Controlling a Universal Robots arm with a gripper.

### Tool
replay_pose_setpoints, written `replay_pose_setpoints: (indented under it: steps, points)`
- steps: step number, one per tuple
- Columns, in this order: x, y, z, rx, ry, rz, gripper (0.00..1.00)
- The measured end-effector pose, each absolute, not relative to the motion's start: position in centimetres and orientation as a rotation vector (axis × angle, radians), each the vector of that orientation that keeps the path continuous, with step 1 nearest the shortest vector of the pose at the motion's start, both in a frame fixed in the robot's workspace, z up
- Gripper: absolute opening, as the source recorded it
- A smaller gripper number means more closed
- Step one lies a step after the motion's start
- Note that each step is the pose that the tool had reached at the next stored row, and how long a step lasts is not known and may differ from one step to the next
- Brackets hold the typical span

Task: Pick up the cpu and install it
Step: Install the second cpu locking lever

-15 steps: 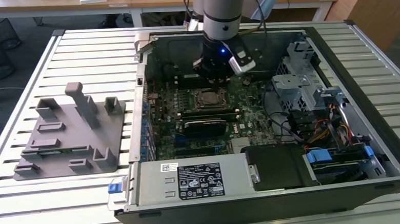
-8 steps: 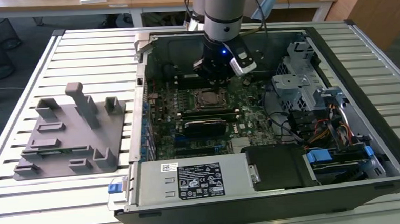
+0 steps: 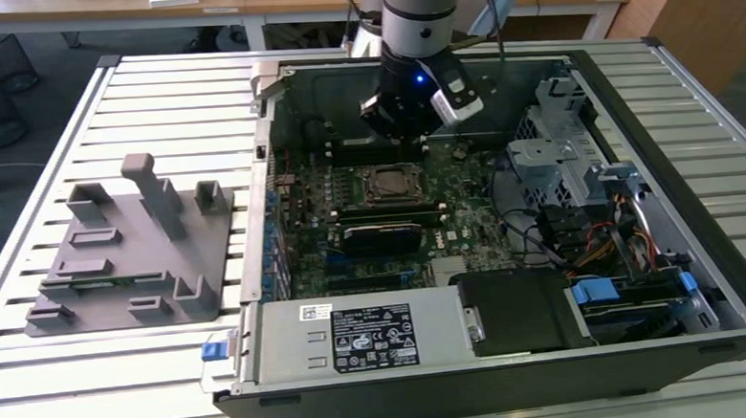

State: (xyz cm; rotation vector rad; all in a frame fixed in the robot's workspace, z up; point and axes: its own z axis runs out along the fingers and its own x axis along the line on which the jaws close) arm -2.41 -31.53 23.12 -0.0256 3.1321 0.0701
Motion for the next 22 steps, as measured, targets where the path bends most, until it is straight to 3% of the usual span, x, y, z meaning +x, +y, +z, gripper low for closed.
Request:
replay_pose_setpoints:
  steps: [5,22]
  points:
    - [-2.4,-31.5,25.0,-0.026,3.132,0.07,0.11]
    - [-2.4,-35.3,24.9,-0.025,3.159,0.072,0.11]
